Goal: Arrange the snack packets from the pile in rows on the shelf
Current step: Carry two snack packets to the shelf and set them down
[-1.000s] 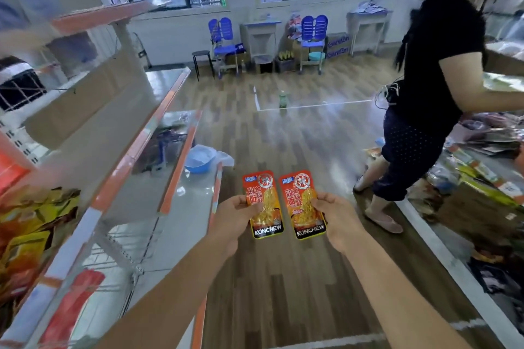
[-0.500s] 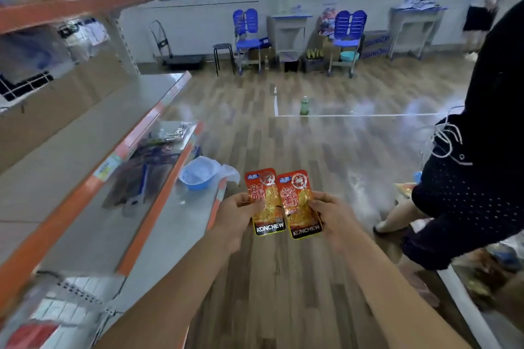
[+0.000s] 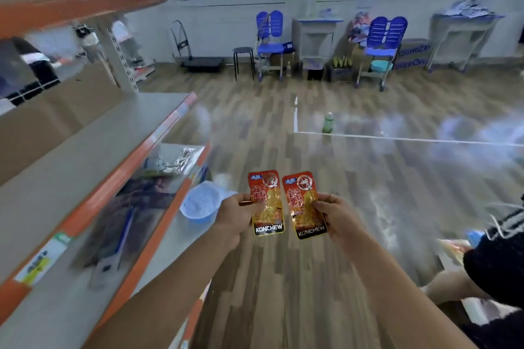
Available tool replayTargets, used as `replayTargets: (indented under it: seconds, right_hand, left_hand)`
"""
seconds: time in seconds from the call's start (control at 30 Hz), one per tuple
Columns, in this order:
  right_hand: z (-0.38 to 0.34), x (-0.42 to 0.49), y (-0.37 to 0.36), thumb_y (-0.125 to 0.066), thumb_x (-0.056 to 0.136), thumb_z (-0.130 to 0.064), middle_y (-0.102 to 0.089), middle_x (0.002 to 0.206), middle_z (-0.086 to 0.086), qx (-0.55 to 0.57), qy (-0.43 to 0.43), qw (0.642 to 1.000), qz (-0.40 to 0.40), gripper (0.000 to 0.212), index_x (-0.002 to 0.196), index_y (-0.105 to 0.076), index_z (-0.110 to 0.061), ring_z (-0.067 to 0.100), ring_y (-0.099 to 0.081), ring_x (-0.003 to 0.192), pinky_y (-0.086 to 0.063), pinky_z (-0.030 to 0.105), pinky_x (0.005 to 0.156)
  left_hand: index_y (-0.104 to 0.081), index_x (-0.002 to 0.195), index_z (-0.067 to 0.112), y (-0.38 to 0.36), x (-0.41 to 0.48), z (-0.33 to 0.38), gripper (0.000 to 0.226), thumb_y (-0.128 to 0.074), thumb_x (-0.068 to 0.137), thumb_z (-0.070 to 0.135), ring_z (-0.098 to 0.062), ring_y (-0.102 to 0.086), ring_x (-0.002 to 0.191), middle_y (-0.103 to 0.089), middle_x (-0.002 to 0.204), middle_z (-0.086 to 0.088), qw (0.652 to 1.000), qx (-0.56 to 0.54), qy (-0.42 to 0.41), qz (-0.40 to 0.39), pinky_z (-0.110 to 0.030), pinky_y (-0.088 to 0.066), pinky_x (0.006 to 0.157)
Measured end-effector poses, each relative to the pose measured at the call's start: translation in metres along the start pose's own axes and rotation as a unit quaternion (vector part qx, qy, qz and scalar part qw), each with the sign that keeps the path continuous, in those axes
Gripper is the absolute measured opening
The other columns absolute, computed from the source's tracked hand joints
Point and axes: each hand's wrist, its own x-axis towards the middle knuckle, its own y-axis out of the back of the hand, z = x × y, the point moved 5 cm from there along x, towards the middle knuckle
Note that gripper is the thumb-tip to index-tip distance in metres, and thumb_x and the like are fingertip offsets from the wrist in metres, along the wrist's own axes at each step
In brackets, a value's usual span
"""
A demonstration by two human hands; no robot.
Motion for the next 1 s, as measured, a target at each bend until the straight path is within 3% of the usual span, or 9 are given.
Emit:
replayTargets:
  seconds: [0.17,0.3,0.47,0.6,0.77,0.9,1.0]
  right_hand:
    - [-0.030,0.079,-0.020,-0.053,0.090,0.003,-0.073,0.084,0.012,-0.009,0.001,1.000,0.005,0.016,0.096,-0.065,-0.005,0.027,-0.069,0.077,-0.055,0.046,0.078]
    - [-0.045,0.144,-0.038,-0.049,0.092,0.005,-0.071,0.090,0.015,-0.001,-0.017,1.000,-0.017,0.018,0.101,-0.063,-0.002,0.025,-0.069,0.074,-0.056,0.039,0.066]
    - [-0.076,0.231,-0.054,-0.046,0.092,0.008,-0.072,0.072,0.009,-0.002,-0.024,0.998,-0.055,0.019,0.095,-0.063,-0.001,0.019,-0.068,0.059,-0.056,0.030,0.051]
    - [-0.110,0.302,-0.067,-0.046,0.093,0.007,-0.069,0.087,0.015,-0.022,-0.036,0.996,-0.084,0.020,0.102,-0.062,0.000,0.021,-0.068,0.066,-0.055,0.032,0.057]
    - [-0.144,0.368,-0.107,-0.045,0.094,0.007,-0.068,0.084,0.014,-0.061,-0.043,0.988,-0.138,0.018,0.100,-0.060,0.000,0.024,-0.066,0.069,-0.057,0.037,0.066]
    - [-0.147,0.407,-0.149,-0.045,0.093,0.009,-0.067,0.089,0.018,-0.086,-0.060,0.980,-0.172,0.020,0.100,-0.061,0.001,0.028,-0.065,0.076,-0.055,0.046,0.078]
    - [-0.147,0.435,-0.189,-0.043,0.092,0.010,-0.067,0.084,0.017,-0.106,-0.064,0.972,-0.200,0.022,0.093,-0.062,-0.002,0.027,-0.065,0.073,-0.054,0.048,0.079]
  left_hand:
    - [-0.062,0.112,0.006,-0.009,0.073,0.033,0.031,-0.073,0.083,0.012,-0.026,-0.070,0.089,-0.070,0.105,-0.010,1.000,0.007,-0.013,0.001,-0.040,-0.057,0.082]
    - [-0.063,0.100,0.008,-0.014,0.127,0.048,0.018,-0.071,0.084,0.008,-0.027,-0.069,0.089,-0.070,0.100,-0.011,1.000,-0.008,-0.006,0.018,-0.042,-0.056,0.086]
    - [-0.065,0.095,0.005,-0.016,0.214,0.071,0.017,-0.074,0.081,0.006,-0.036,-0.067,0.098,-0.069,0.104,-0.019,0.998,-0.013,-0.003,0.069,-0.052,-0.052,0.092]
    - [-0.063,0.106,0.000,-0.025,0.274,0.105,0.027,-0.072,0.082,0.005,-0.031,-0.068,0.094,-0.070,0.101,-0.015,0.994,-0.036,-0.001,0.099,-0.045,-0.054,0.089]
    - [-0.063,0.092,0.011,-0.017,0.324,0.137,0.014,-0.071,0.083,0.005,-0.028,-0.067,0.092,-0.070,0.098,-0.012,0.989,-0.036,-0.025,0.143,-0.043,-0.054,0.088]
    - [-0.064,0.094,0.008,0.015,0.350,0.142,0.012,-0.071,0.084,0.006,-0.028,-0.068,0.094,-0.070,0.100,-0.013,0.978,-0.041,-0.016,0.202,-0.043,-0.054,0.090]
    - [-0.063,0.092,0.009,0.042,0.370,0.147,0.011,-0.069,0.085,0.004,-0.028,-0.067,0.092,-0.069,0.100,-0.014,0.969,-0.066,-0.007,0.240,-0.037,-0.056,0.080]
